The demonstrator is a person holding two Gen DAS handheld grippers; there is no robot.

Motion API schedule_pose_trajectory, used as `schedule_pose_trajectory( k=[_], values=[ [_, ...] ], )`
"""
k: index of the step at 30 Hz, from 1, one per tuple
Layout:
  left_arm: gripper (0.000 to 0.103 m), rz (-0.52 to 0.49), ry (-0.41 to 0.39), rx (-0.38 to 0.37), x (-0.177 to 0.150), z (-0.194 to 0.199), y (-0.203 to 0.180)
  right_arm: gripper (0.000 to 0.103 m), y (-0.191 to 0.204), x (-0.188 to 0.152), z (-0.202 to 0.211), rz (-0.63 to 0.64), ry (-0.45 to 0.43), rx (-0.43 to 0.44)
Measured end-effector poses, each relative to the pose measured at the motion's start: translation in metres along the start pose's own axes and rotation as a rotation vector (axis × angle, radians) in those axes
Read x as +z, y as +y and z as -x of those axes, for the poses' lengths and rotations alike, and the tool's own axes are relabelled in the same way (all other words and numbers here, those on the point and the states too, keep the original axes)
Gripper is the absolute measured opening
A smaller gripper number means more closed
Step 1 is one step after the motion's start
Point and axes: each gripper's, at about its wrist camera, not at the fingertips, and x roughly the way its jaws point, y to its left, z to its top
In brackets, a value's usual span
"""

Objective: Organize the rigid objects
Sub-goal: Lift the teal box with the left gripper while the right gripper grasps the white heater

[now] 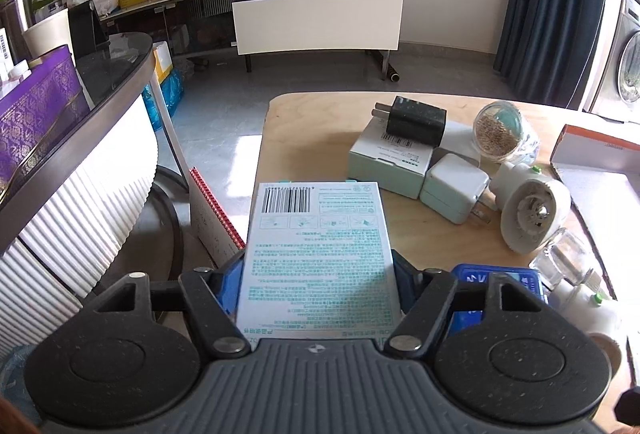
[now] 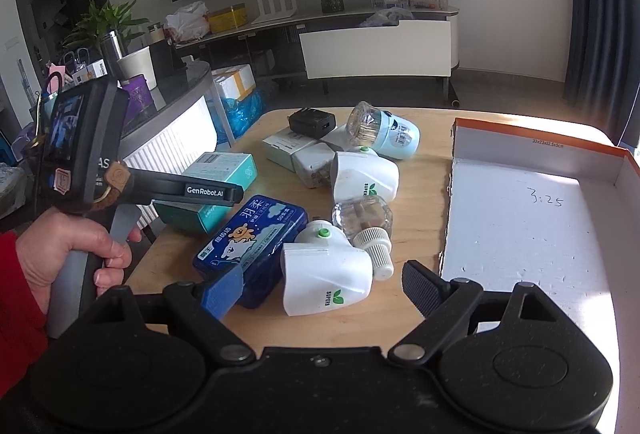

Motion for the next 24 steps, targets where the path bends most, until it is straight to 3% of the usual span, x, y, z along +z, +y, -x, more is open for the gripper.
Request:
schedule_pose_trajectory(
  k=[9,15,18,20,21,22,24],
  values=[
    [0.072,0.079,-0.047,-0.036,-0.024,0.043,-0.001,0.101,-0.002,0.007,-0.034,0.023,0.079,0.075],
    [0.072,0.114,-0.062,-0.046,-0.029,0.049,0.0,0.092,-0.001,0.017,-0.048,0.032,0.091,0.059],
    [0.072,0.116,-0.066,-0.058,-0.029,0.049,-0.002,0.094,0.002,0.021,-0.055,0.053,0.098,0.046],
    [0.071,0.111,-0.071,-0.054,-0.031,0.052,-0.003,0.09,0.0,0.022,-0.056,0.046,0.102,0.066],
    [0.071,0.113,-0.072,-0.055,-0.033,0.054,-0.002,0.076,-0.001,0.022,-0.054,0.036,0.101,0.079],
    [0.071,0.117,-0.073,-0.058,-0.034,0.054,-0.002,0.07,-0.001,0.022,-0.052,0.032,0.1,0.068],
    [0.071,0.123,-0.074,-0.066,-0.037,0.056,-0.001,0.07,-0.002,0.019,-0.046,0.04,0.106,0.055]
  ],
)
